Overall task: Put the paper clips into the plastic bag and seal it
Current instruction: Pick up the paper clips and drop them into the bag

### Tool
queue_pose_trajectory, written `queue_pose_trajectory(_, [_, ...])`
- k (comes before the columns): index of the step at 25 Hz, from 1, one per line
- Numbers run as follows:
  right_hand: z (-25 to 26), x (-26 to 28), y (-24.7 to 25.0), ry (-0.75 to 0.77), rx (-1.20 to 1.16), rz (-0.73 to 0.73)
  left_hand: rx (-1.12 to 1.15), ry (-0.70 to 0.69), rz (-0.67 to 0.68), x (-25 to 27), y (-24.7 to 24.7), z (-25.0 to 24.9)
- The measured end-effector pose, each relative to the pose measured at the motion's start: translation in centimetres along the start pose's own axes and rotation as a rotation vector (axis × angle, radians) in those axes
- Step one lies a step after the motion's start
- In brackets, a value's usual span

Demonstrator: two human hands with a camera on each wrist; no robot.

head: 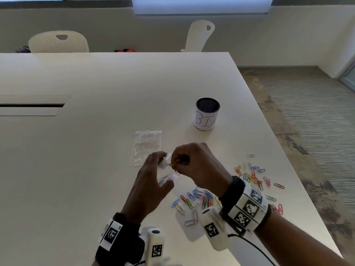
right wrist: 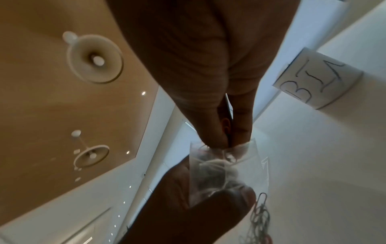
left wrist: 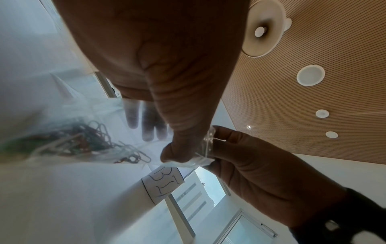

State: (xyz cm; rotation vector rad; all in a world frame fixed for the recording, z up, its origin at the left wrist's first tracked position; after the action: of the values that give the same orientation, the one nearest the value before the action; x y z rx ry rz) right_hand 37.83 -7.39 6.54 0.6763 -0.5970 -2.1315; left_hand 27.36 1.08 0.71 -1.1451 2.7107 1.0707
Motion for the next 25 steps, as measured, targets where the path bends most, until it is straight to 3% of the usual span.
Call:
queue_pose_trajectory(7, [1.5, -0.2, -0.7, 0.070, 0.004, 0.060, 0.012, -0.004, -0.032, 0.1, -0.1, 0.1])
queue_pose_trajectory(12, [0.6, 0.6, 1.9, 0.092, 0.033, -0.012, -0.007, 0.003, -0.034, 0.2, 0.2, 0.3])
queue_pose_trajectory(17, [-1.2, 5.4, -2.7, 0.124, 0.130, 0.469, -0.017, 0.011, -0.070, 0.2, 1.2, 0.6])
queue_pose_trajectory(19, [-1.6, 7.2, -4.8, 0.234, 0.259, 0.593, -0.014, 0.011, -0.070, 0.2, 1.3, 0.5])
queue_pose_trajectory(21, [-1.9, 8.1, -5.9, 0.344, 0.335, 0.626, -0.016, 0.005, -0.066, 0.2, 1.2, 0.3])
queue_pose_trajectory(25, [-2.9, 8.3, -5.9, 0.372, 0.307, 0.611, -0.020, 0.018, -0.068, 0.2, 1.1, 0.4])
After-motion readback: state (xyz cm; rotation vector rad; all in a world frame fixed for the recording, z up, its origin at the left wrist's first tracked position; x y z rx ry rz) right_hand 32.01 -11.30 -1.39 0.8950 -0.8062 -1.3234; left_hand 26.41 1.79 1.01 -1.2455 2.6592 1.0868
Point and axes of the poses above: each hand's wrist, its own x-axis away from the middle knuckle, its own y-axis out of the back of the hand, z = x × y, the point moved 9 cm from there along -x, towards the middle knuckle, and after that the axes turned 11 degrees about -z, right-handed, at the moved point
